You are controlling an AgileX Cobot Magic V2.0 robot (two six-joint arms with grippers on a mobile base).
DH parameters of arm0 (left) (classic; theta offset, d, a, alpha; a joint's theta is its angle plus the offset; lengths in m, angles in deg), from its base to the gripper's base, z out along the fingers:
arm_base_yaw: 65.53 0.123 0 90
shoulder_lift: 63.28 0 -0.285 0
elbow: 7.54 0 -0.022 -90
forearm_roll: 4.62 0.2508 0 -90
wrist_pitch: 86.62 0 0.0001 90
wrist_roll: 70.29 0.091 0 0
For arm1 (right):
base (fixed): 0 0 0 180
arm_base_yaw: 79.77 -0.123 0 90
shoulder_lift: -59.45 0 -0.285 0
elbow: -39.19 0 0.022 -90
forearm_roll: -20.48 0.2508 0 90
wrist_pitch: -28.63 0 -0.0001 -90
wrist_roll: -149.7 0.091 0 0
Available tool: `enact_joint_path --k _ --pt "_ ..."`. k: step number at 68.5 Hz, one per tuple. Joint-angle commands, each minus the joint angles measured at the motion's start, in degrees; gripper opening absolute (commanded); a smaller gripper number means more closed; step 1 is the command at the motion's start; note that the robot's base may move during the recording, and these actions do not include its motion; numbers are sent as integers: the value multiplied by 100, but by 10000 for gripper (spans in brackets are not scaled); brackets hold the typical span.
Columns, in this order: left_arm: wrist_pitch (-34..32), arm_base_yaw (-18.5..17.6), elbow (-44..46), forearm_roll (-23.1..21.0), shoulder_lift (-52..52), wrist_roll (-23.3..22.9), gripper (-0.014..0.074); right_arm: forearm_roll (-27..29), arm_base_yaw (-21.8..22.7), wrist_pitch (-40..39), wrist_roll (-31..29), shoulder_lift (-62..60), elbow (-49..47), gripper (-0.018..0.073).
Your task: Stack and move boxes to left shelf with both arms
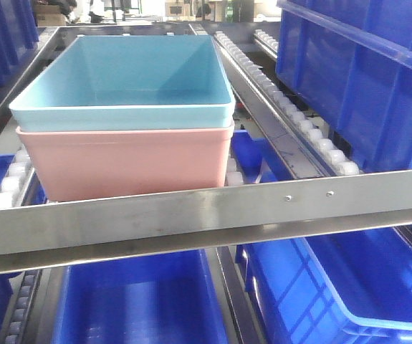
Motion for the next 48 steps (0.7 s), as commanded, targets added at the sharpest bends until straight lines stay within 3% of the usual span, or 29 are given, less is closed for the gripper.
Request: enact_joint_path --k 1,37,41,48 --pt "-520 3 12 5 105 -66 -1 13 8 -497 -36 22 -165 50" --pt "-520 3 12 5 105 -66 -1 -139 23 -542 -62 22 -60 50" --pt "-520 3 12 5 105 -66 -1 -375 184 -542 -62 -12 102 50" --pt "-520 3 12 5 105 -66 -1 -376 910 -601 -62 -271 439 50"
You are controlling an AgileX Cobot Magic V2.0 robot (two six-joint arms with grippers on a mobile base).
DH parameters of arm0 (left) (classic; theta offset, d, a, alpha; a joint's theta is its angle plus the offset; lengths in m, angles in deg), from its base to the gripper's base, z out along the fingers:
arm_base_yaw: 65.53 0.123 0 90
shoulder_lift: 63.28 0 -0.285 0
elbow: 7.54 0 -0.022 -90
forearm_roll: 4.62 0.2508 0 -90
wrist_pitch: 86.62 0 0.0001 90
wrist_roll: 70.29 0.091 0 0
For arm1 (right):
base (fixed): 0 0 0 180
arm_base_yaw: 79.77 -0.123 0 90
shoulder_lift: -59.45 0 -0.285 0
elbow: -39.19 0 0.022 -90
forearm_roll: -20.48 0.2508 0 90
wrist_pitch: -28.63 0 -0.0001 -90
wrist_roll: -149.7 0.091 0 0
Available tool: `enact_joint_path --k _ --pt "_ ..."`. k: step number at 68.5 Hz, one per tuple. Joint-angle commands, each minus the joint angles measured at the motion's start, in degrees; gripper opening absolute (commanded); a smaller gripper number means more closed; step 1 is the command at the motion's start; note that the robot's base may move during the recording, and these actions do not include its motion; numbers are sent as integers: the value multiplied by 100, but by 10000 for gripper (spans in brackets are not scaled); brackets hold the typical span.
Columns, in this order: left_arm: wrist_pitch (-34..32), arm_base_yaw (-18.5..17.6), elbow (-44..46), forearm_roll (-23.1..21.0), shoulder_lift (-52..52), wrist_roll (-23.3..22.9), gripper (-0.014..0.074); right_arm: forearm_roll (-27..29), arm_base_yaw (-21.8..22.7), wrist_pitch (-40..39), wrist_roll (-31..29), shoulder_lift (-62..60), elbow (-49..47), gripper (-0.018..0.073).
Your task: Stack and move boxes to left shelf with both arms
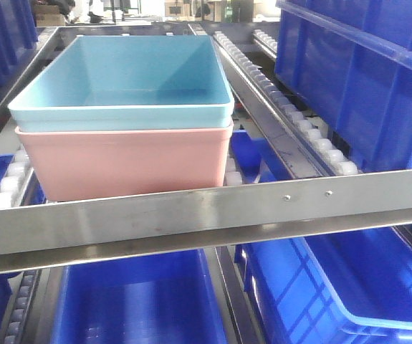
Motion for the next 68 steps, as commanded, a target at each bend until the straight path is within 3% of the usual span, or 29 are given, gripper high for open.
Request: enact_joint_path --k 1,11,20,28,68 --pt "-520 3 12 5 105 -56 -1 -81 487 -576 -40 -179 49 50" --pt "-520 3 12 5 105 -56 -1 -81 1524 -800 -40 -1026 833 50" --pt "-520 3 12 5 105 -56 -1 -81 1924 -785 -40 -1888 1543 50" --pt "-520 3 12 5 105 -56 -1 -81 1961 -711 -40 -2486 1959 50" --pt "-520 3 12 5 95 -56 -1 -90 1961 -442 -40 -2451 1942 50"
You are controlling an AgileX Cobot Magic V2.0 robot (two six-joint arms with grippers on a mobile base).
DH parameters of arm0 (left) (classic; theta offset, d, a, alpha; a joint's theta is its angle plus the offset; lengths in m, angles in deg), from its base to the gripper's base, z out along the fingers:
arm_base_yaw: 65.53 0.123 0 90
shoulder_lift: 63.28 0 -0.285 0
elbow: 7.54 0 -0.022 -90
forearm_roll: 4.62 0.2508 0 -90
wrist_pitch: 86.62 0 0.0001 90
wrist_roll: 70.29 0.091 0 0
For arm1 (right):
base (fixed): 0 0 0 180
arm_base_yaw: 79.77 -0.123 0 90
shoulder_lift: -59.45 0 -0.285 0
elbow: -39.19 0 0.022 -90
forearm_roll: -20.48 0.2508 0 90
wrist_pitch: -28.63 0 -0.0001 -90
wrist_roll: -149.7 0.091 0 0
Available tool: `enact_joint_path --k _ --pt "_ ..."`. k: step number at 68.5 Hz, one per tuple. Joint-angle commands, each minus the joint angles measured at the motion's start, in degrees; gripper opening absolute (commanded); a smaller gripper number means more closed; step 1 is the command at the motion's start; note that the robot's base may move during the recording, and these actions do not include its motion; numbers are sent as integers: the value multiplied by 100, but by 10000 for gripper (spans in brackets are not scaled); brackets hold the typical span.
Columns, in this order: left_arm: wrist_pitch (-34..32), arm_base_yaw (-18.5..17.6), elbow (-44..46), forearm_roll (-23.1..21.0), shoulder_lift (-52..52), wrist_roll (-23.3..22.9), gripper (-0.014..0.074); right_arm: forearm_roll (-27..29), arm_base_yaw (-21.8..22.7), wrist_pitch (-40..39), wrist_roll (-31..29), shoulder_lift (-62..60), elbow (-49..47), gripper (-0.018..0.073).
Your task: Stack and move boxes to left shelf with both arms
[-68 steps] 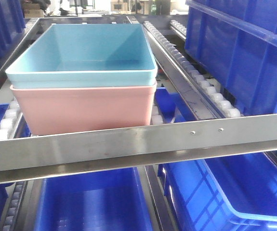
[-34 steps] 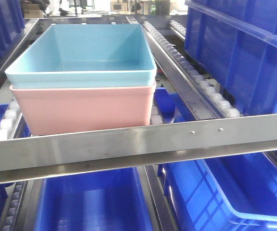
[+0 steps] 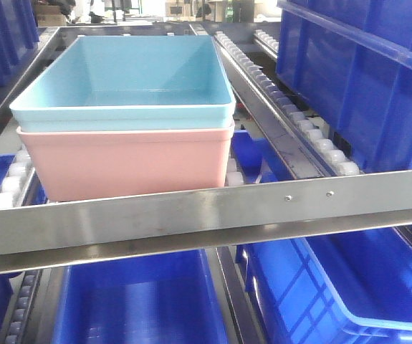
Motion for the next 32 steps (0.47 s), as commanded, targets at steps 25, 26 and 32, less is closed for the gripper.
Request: enact_joint_path --k 25,26,32 --pt "-520 3 12 -7 95 -56 -1 -57 30 -456 -32 -108 -135 50" --pt "-520 3 12 -7 95 -56 -1 -57 30 -456 -32 -108 -135 50" --pt "-520 3 12 -7 95 -56 -1 -57 30 -456 -32 -108 -135 50"
